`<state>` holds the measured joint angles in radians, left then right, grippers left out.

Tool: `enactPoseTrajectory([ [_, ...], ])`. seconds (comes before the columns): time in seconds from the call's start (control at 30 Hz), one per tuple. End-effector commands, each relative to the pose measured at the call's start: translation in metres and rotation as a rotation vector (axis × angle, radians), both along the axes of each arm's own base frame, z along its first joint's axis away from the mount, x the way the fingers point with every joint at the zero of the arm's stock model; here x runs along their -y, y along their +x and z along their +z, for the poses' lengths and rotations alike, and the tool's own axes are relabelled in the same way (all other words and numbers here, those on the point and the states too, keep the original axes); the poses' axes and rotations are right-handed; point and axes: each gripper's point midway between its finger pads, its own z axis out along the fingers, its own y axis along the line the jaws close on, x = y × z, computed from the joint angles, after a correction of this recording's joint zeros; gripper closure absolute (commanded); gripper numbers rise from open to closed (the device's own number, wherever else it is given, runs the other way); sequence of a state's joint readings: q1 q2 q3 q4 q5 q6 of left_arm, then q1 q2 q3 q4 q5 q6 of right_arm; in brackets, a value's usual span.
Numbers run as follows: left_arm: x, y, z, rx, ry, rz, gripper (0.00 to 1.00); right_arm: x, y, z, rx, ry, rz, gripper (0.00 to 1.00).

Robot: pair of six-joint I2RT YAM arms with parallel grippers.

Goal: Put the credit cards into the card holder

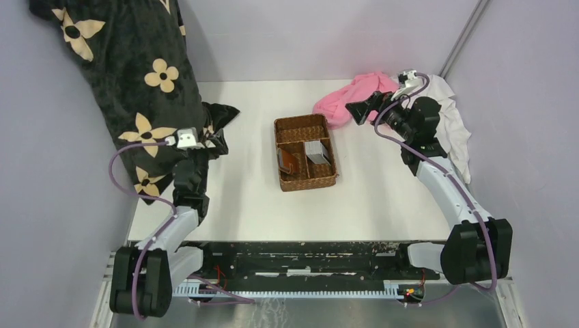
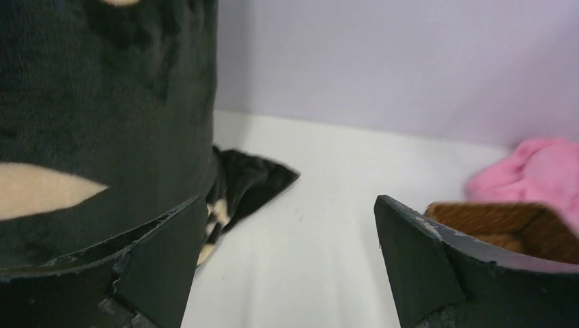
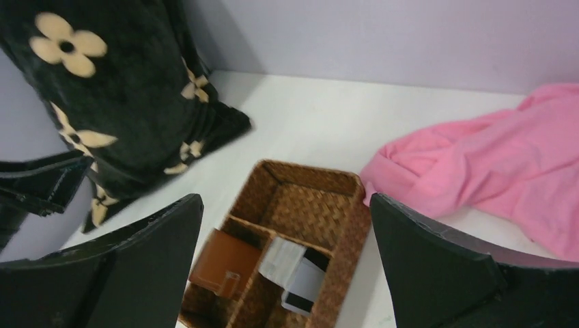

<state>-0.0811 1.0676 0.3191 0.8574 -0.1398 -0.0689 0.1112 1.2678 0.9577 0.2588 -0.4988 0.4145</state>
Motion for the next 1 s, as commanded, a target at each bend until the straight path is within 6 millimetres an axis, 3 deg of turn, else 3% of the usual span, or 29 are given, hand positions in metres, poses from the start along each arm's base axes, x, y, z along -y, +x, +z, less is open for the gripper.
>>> enactPoseTrajectory([
  [0.0, 0.015, -0.005, 0.040, 0.101, -0.399, -0.052, 0.01, 0.002, 0.000, 0.066, 0.145, 0.244, -0.069, 0.01],
  [0.03, 0.012, -0.003, 0.036, 0.072, -0.521, -0.020, 0.01, 0.009, 0.007, 0.062, 0.128, 0.329, -0.124, 0.00],
  [0.1, 0.027, 0.002, 0.044, 0.025, -0.547, -0.096, 0.01, -0.009, 0.006, 0.063, 0.177, 0.372, 0.006, 0.06],
  [0.17, 0.037, 0.008, 0.039, -0.050, -0.574, -0.129, 0.01, -0.035, 0.013, 0.064, 0.092, 0.363, 0.160, 0.29],
  [0.23, 0.043, 0.009, 0.032, -0.086, -0.607, -0.145, 0.01, -0.061, 0.021, 0.044, -0.034, 0.282, 0.204, 0.38],
  [0.37, 0.059, 0.007, 0.011, -0.175, -0.620, -0.121, 0.06, -0.094, 0.014, 0.000, -0.136, -0.081, 0.045, 0.31],
  [0.63, 0.127, 0.009, -0.036, -0.385, -0.397, -0.057, 0.10, -0.152, 0.015, -0.077, -0.338, -0.304, 0.037, 0.33],
  [0.97, 0.136, 0.008, -0.074, -0.457, -0.427, -0.012, 0.21, -0.203, -0.010, -0.133, -0.399, -0.510, 0.080, 0.36],
])
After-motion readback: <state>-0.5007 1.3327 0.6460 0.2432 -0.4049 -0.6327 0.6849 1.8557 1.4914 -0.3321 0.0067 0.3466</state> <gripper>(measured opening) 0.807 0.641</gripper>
